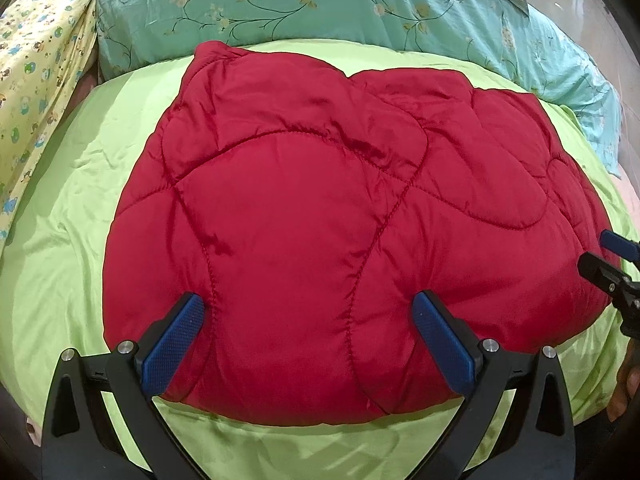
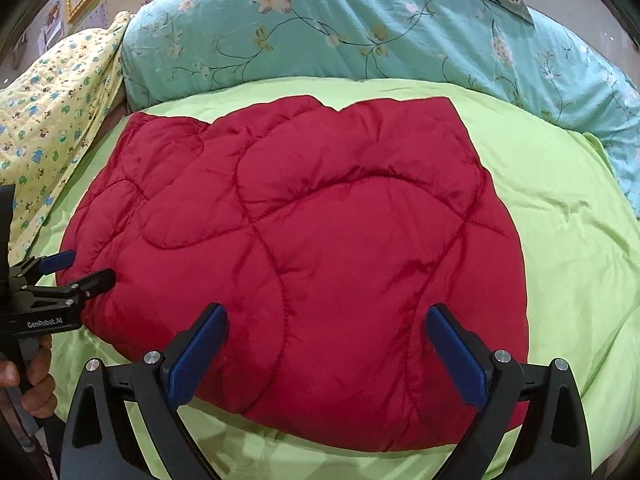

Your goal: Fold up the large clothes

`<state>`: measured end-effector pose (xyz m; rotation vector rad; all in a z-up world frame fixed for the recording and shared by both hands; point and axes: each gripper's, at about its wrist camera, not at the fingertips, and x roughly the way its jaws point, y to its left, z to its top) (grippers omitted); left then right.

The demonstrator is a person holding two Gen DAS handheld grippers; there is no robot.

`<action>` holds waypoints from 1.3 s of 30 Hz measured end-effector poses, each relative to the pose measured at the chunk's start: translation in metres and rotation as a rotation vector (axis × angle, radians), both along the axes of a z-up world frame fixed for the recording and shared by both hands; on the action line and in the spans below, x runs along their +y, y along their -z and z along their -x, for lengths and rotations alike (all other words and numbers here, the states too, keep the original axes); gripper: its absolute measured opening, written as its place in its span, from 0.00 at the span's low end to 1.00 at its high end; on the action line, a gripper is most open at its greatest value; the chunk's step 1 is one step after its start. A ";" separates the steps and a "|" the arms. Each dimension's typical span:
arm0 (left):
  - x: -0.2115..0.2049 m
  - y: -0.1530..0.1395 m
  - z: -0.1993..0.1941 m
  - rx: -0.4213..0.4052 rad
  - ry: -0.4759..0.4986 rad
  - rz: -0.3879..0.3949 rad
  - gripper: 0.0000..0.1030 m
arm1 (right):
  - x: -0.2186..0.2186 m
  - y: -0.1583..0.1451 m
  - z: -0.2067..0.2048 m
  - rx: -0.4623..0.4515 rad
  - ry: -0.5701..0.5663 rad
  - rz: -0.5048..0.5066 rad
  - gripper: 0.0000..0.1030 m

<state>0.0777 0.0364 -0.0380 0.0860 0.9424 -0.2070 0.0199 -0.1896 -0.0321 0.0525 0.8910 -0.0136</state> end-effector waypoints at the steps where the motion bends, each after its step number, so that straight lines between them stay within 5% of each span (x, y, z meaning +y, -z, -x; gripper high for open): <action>1: 0.000 0.000 0.000 0.000 0.000 0.000 1.00 | 0.001 -0.001 -0.001 -0.003 -0.001 0.004 0.97; 18: 0.022 -0.023 -0.021 -0.035 -0.059 0.031 1.00 | -0.014 0.000 -0.022 0.009 0.020 -0.053 0.97; 26: 0.025 0.000 -0.061 0.043 -0.046 0.042 1.00 | -0.036 0.019 -0.055 0.054 0.045 -0.067 1.00; 31: 0.023 0.002 -0.068 0.044 -0.035 0.026 1.00 | -0.038 0.008 -0.055 0.040 0.045 -0.061 0.97; 39: 0.019 0.007 -0.069 0.027 -0.041 0.017 1.00 | -0.045 0.032 -0.057 0.031 0.045 -0.078 1.00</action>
